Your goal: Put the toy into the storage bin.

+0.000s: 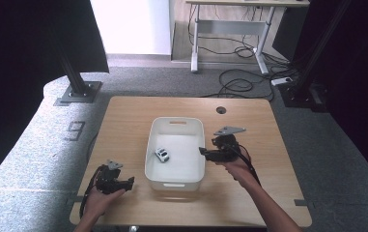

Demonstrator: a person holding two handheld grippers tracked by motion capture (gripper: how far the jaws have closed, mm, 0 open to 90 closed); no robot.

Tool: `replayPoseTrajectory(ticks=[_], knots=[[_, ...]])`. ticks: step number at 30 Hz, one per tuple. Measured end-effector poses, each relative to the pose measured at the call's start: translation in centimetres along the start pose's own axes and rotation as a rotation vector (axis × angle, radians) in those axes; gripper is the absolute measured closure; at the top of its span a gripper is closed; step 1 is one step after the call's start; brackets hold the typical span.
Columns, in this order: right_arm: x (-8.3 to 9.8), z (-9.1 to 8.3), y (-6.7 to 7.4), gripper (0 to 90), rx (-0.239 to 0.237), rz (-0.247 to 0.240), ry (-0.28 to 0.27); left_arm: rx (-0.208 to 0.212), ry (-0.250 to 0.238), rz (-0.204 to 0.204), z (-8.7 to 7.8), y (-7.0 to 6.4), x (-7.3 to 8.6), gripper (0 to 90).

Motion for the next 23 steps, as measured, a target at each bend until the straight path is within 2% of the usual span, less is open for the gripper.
replayPoseTrajectory(ticks=[11,23], knots=[[3.7,-2.0,-2.7,34.0,0.008,0.026,-0.05,0.0,0.002,0.003,0.1,-0.1,0.0,24.9],[7.1,-2.4,-4.9,33.0,0.038,0.071,-0.048,-0.001,0.003,0.003,0.1,-0.2,-0.1,24.9]])
Point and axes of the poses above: each handheld gripper's, and its own axes: z roughly forward along the jaws, x roughly out of its underside, y roughly to its left, the point moved 6 cm from there along z, roughly forward along the jaws, and after that the axes turned 5 degrees about y, right-handed, at the moved point
